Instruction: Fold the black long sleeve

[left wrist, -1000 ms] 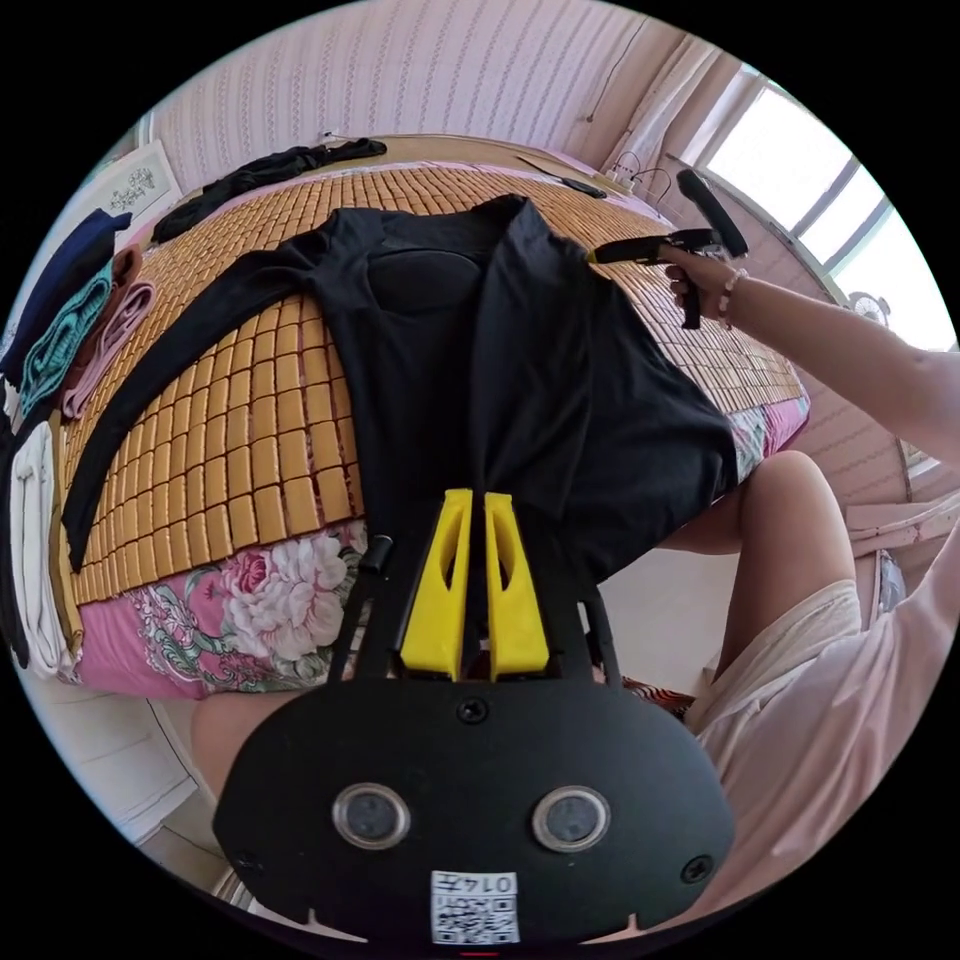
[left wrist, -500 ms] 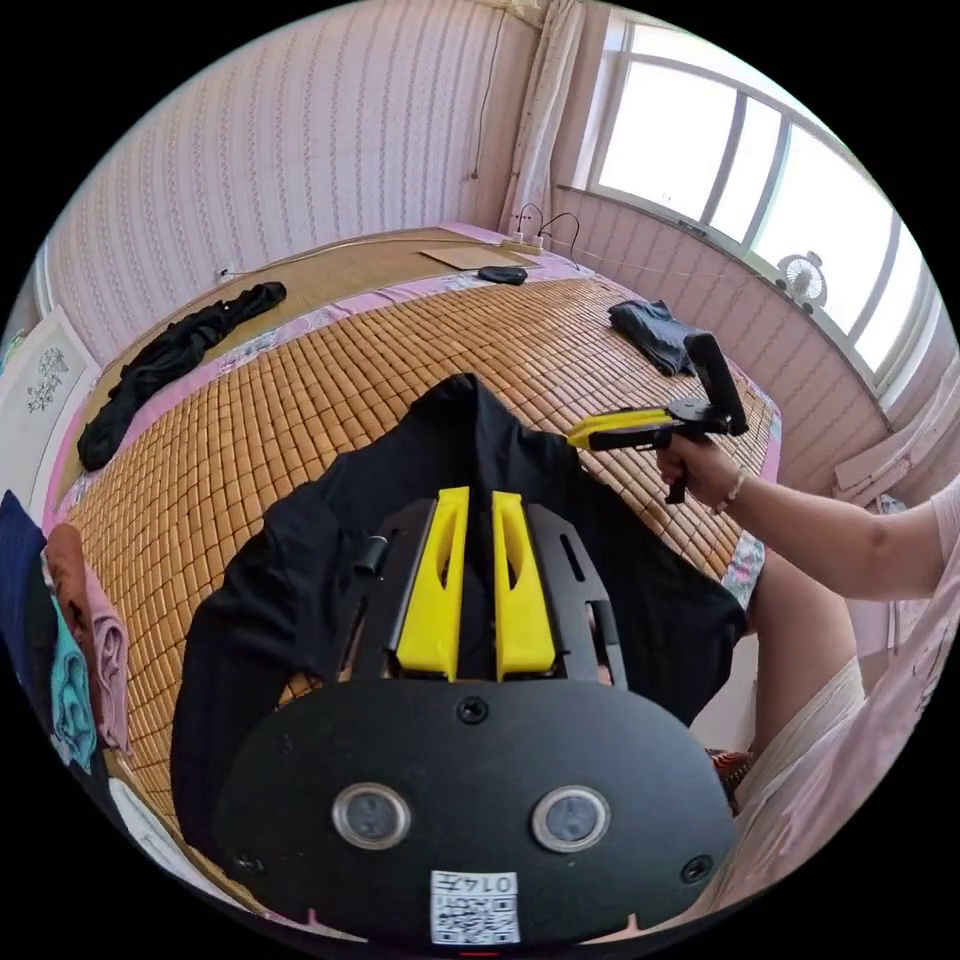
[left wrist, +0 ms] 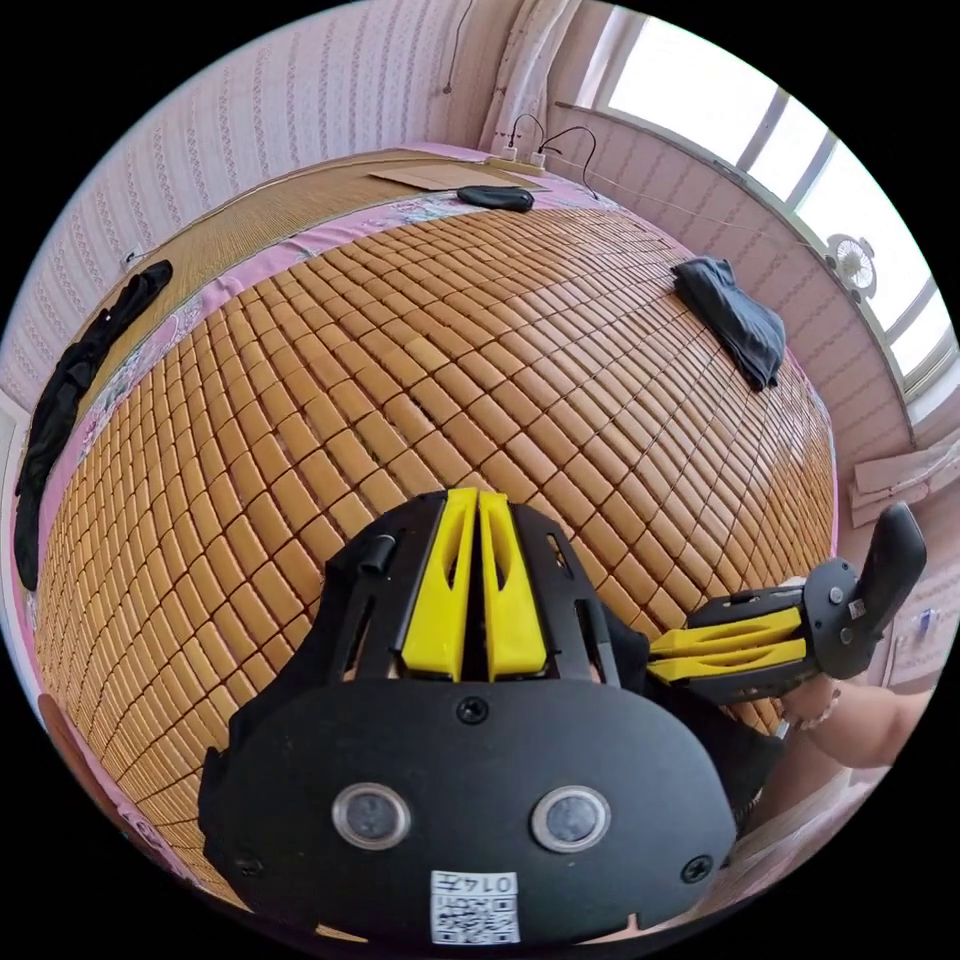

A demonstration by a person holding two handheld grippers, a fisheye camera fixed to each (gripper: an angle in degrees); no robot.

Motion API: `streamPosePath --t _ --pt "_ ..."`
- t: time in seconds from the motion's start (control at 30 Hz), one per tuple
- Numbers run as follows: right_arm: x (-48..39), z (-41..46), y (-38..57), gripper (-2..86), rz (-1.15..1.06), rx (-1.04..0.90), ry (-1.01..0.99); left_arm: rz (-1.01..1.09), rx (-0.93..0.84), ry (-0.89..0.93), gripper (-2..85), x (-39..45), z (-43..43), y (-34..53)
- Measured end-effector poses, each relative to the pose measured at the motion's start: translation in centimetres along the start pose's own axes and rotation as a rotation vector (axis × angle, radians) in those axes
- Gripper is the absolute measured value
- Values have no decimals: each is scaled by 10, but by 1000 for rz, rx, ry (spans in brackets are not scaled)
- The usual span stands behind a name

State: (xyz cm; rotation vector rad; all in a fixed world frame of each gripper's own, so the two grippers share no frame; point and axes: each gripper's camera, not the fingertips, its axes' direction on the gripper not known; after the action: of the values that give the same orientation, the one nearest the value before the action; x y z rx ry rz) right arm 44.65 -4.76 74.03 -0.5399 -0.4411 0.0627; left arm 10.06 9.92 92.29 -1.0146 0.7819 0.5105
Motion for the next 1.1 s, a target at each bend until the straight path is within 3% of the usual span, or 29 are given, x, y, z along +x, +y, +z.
streamPosePath --t 0.13,0.33,0.47,0.53,0.67,0.8,0.97,1.1 --pt "6 7 -1 2 -6 0 4 -113 11 36 -8 -12 -9 0" --pt "2 21 -1 5 -38 -5 74 -28 242 22 -7 -4 -118 53" --pt "7 31 1 7 -12 -8 69 -5 337 -141 -3 6 -200 169" --pt "14 27 2 12 44 -31 21 -37 301 -212 6 5 -224 228" --pt "-13 -4 42 18 35 100 57 -141 149 -378 26 9 -255 367" --pt "-85 17 104 34 -96 -13 20 -192 66 -285 37 34 -253 458" --pt "-184 81 175 49 -231 -130 -127 -180 115 -120 56 75 -223 475" --pt "-261 141 211 67 -432 -228 -38 -161 70 -51 70 80 -187 459"
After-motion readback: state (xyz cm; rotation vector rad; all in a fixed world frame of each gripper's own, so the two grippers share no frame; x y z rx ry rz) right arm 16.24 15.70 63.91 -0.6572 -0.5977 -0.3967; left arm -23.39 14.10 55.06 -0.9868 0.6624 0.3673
